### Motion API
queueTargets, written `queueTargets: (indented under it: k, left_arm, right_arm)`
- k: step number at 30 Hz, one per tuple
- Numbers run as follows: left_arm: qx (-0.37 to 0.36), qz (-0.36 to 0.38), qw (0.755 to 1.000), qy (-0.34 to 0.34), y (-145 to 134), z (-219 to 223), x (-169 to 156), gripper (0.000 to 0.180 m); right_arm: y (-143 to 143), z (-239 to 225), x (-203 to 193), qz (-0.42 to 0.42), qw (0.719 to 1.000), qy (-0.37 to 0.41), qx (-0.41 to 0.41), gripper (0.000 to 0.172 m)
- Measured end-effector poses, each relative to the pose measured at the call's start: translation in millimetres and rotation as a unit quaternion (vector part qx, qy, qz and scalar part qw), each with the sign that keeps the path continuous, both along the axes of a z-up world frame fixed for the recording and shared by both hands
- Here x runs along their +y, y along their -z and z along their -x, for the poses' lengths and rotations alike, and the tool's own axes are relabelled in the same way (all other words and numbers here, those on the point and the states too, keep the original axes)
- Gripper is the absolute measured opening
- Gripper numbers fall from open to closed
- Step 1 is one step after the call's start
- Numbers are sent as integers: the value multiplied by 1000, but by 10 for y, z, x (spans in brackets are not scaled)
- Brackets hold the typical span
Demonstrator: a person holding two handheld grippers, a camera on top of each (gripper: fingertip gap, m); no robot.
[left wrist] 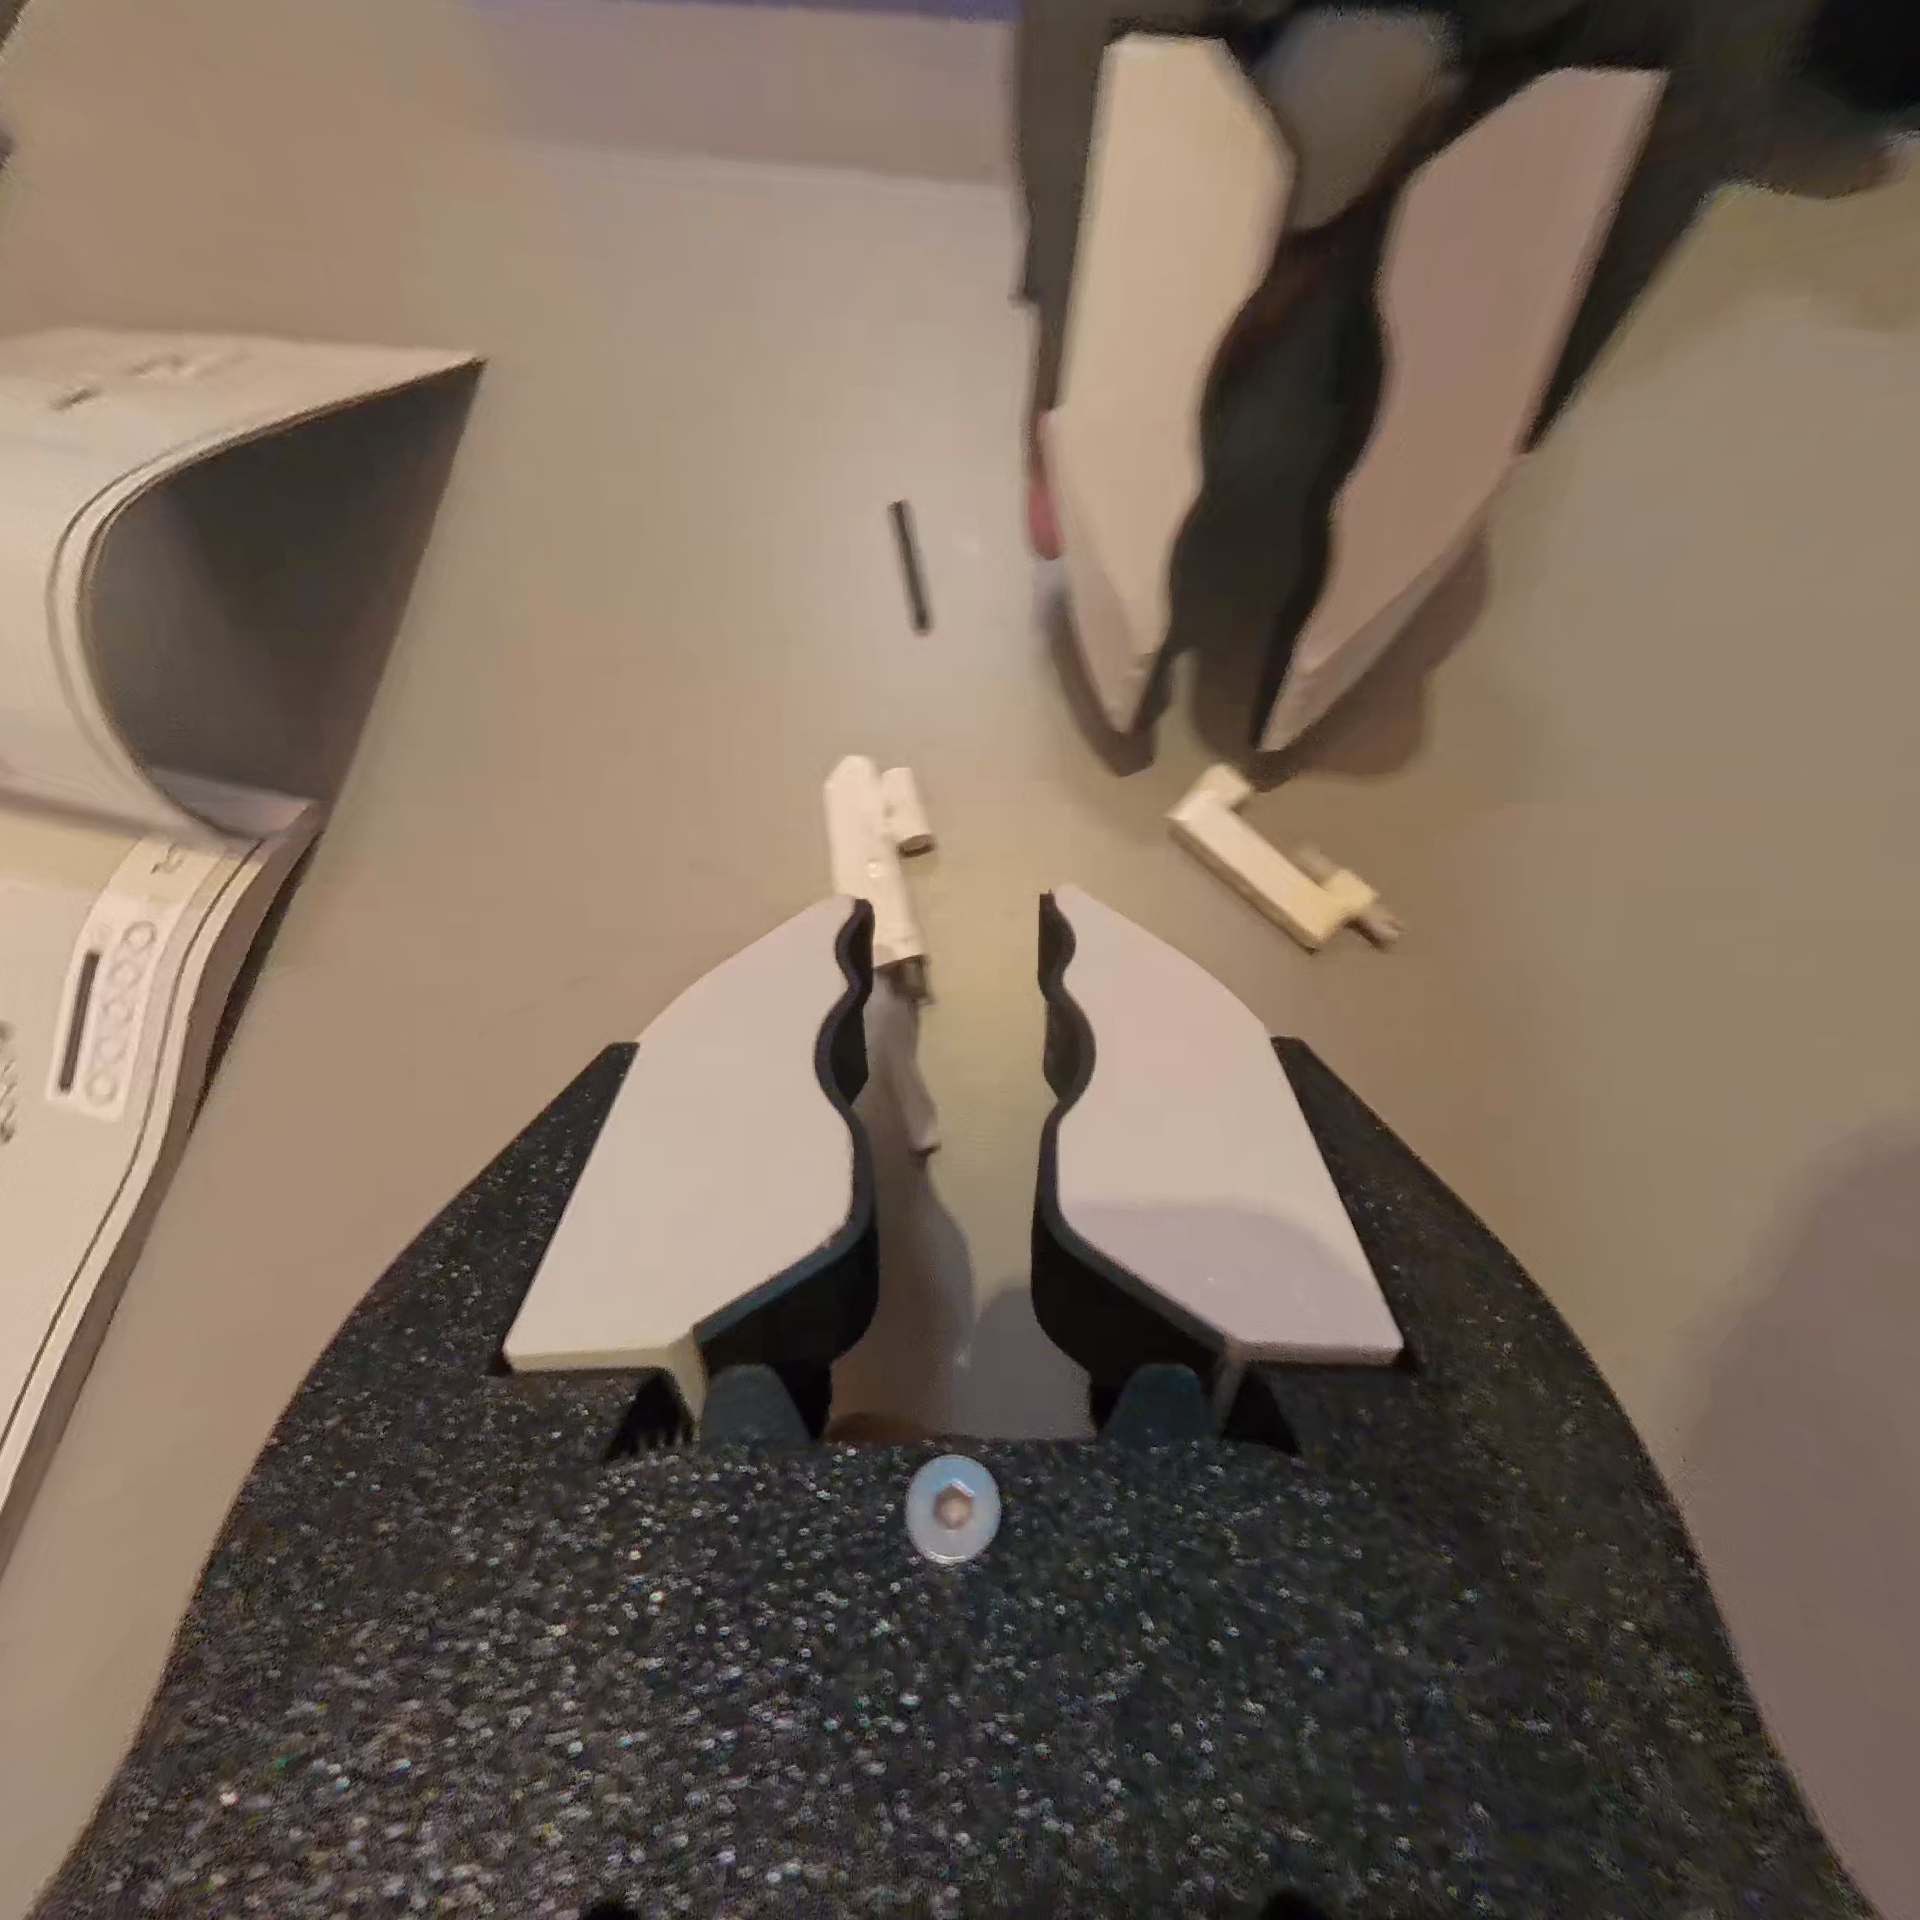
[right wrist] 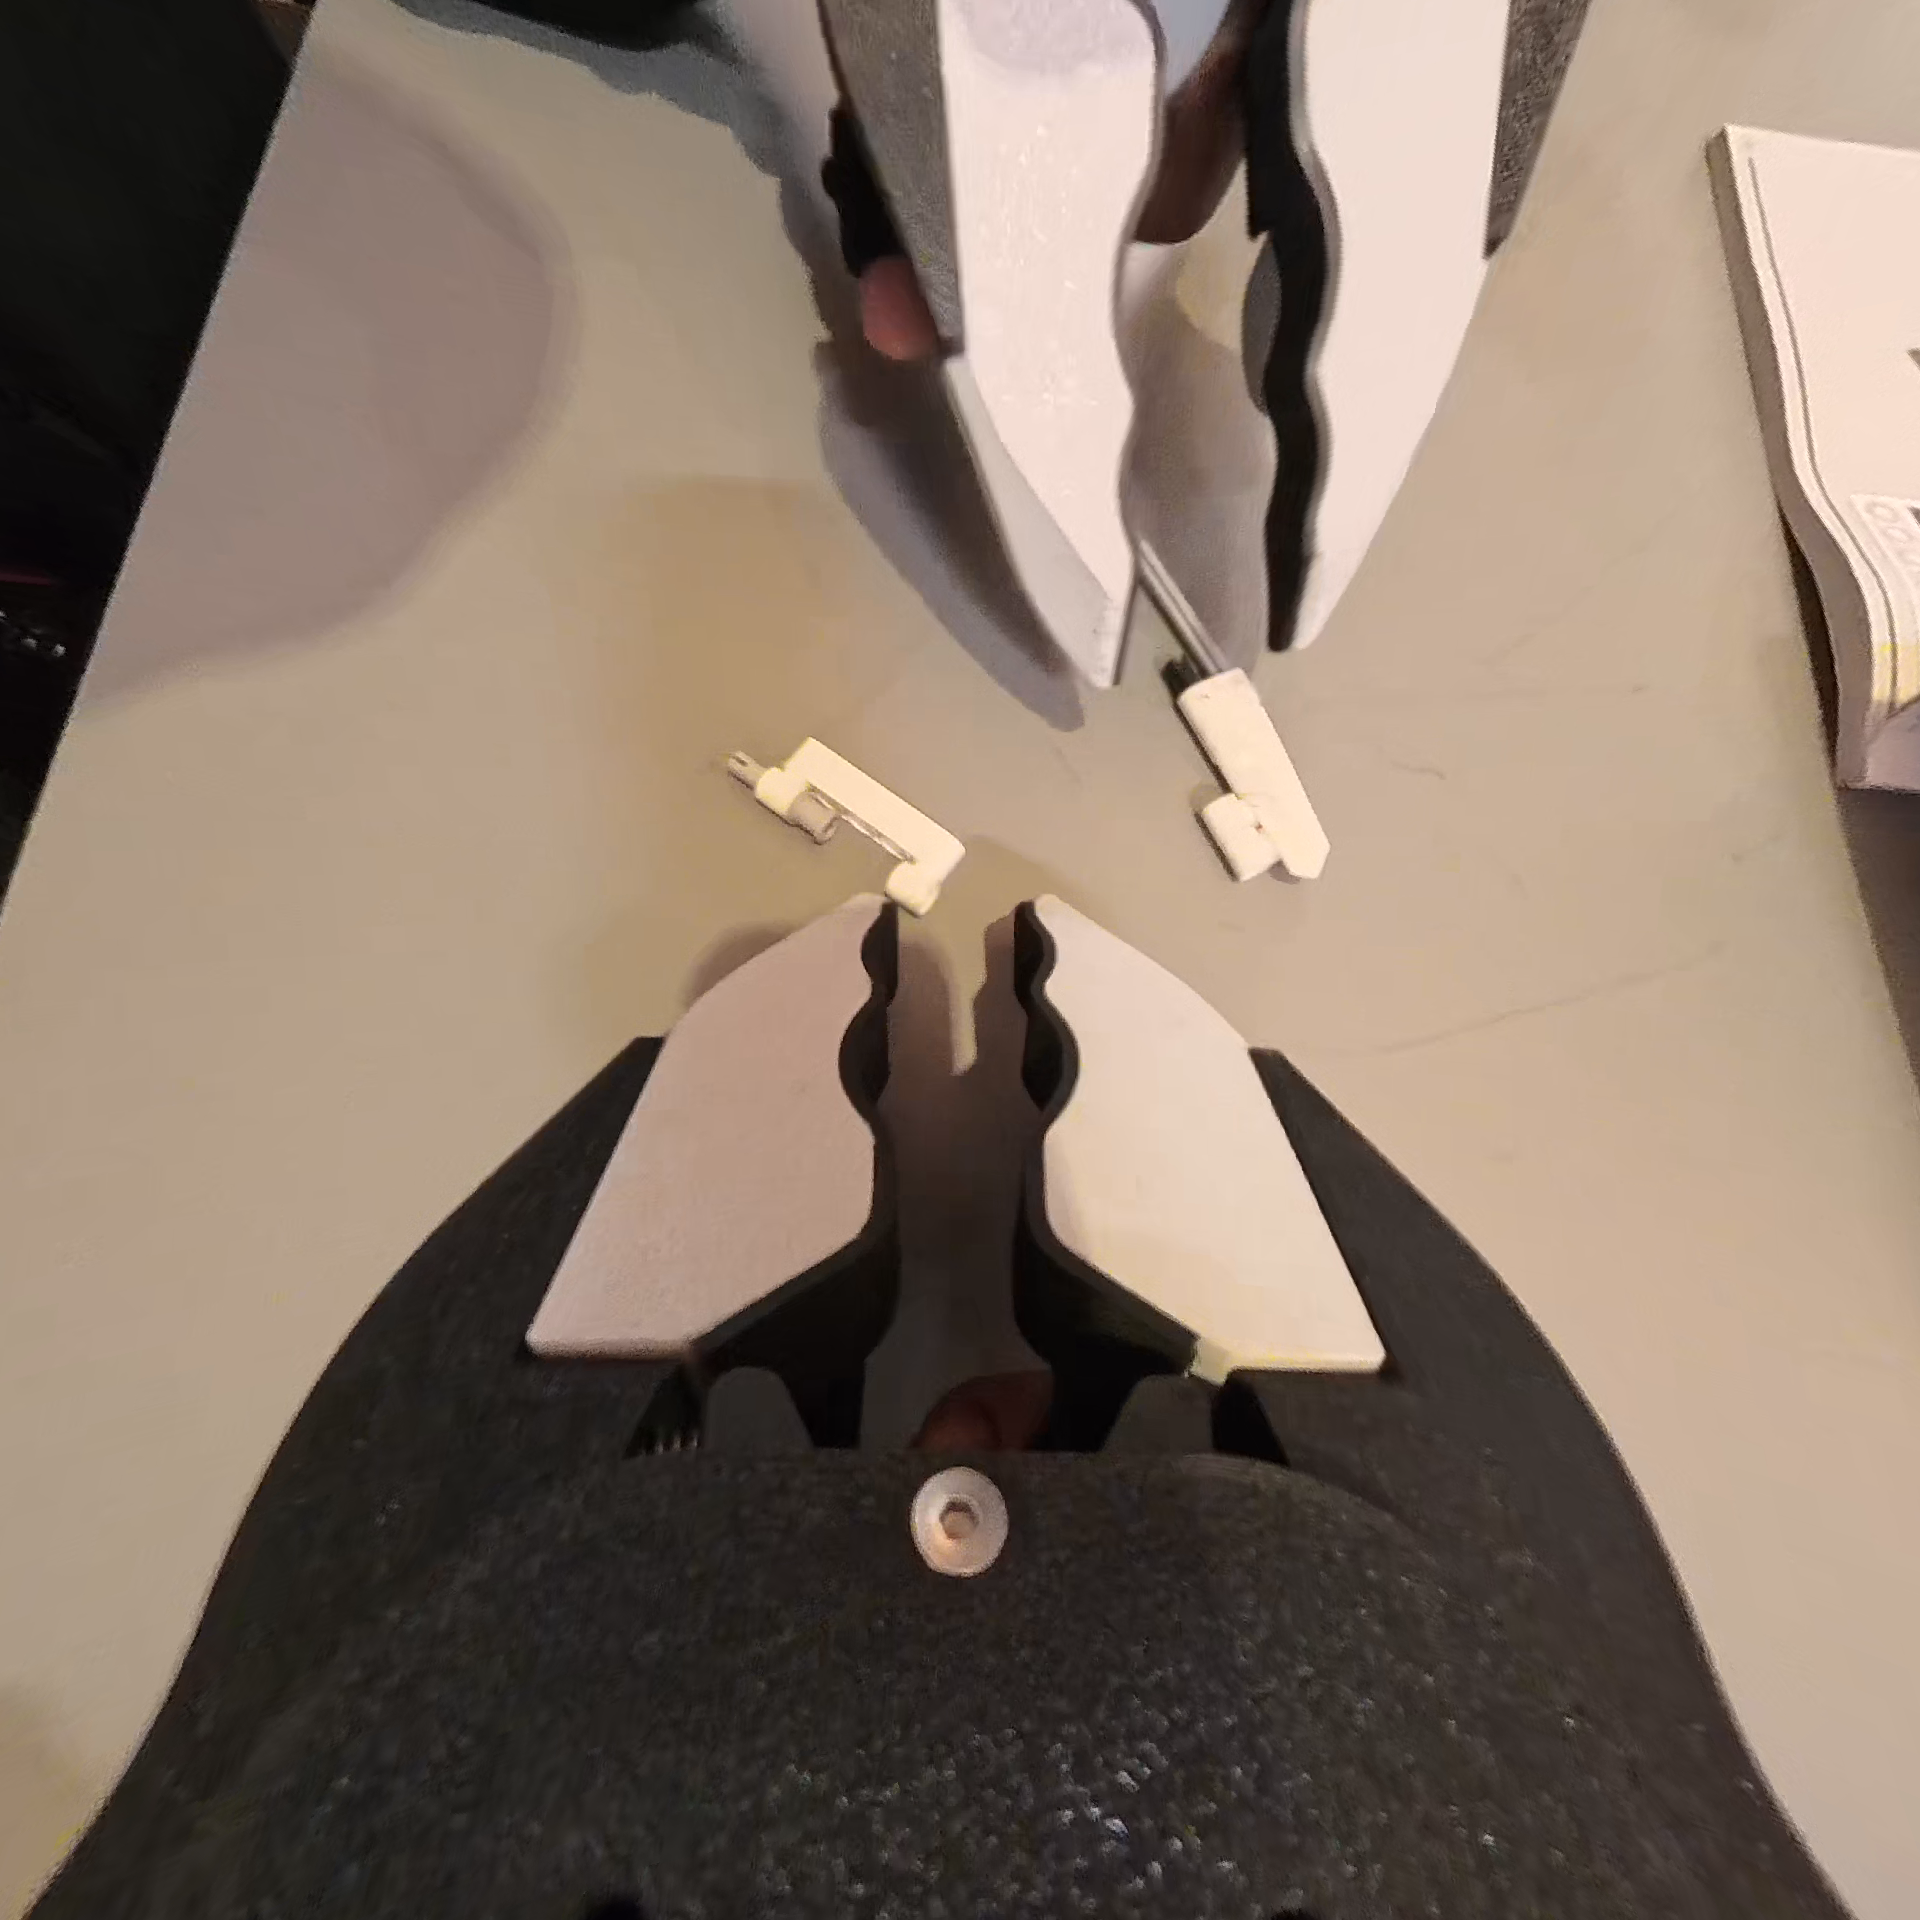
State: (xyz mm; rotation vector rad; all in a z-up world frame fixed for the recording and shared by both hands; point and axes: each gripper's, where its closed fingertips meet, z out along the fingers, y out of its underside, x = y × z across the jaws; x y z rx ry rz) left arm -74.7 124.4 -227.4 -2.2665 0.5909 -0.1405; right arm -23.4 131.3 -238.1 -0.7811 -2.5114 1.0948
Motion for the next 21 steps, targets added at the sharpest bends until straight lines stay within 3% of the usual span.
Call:
queueTargets:
  k: [4,7,13,21]
  left_arm:
    - [-27,34,997,67,14,-317,-176,27]
    - [-16,47,996,79,66,-414,-242,22]
    - [-35,77,996,31,65,-447,-269,31]
    - [0,72,997,-20,151,-449,-177,50]
  right_arm:
    - [55,-32,-56,-11,1000,-14,-10,21]
    - [81,-5,-84,-24,1000,-8,-7,20]
    - [104,79,-95,-24,997,56,-42,8]
    - [89,183,-100,32,980,161,-115,8]
